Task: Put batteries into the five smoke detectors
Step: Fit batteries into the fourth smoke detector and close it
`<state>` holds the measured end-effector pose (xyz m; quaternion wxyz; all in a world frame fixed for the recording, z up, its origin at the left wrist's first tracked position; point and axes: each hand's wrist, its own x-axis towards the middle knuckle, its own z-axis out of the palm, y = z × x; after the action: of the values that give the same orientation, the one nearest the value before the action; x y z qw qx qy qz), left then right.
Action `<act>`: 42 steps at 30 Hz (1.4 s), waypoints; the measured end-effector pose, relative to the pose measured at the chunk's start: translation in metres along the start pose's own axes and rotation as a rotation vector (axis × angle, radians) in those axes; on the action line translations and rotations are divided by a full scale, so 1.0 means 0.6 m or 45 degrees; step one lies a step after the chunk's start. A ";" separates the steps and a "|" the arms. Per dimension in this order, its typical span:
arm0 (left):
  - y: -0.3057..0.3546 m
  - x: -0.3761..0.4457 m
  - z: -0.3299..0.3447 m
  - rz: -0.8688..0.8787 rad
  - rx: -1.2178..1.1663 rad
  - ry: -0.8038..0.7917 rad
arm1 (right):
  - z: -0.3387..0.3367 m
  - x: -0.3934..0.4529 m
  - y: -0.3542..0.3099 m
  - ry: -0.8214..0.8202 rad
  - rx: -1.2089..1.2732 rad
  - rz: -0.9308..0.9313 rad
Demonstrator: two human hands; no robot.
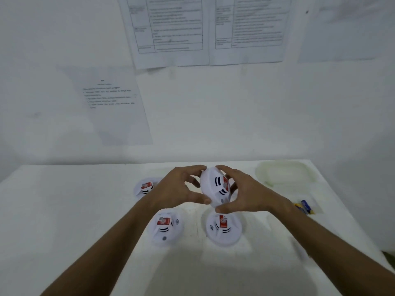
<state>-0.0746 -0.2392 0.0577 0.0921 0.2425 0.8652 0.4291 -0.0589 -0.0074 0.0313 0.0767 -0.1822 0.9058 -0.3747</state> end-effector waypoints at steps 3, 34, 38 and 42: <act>0.010 -0.007 0.009 0.028 -0.049 0.008 | -0.008 -0.022 -0.007 0.021 0.043 -0.010; 0.037 -0.041 0.066 0.087 -0.268 -0.104 | -0.016 -0.106 0.018 0.096 0.600 -0.107; 0.028 -0.043 0.068 0.013 -0.250 -0.068 | -0.008 -0.106 0.031 0.123 0.599 -0.058; 0.029 -0.045 0.070 0.072 -0.177 -0.086 | -0.005 -0.106 0.034 0.107 0.583 -0.038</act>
<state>-0.0299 -0.2142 0.0443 0.1257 0.2740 0.8226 0.4822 -0.0067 0.0322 0.0192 0.0726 -0.1578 0.7969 -0.5787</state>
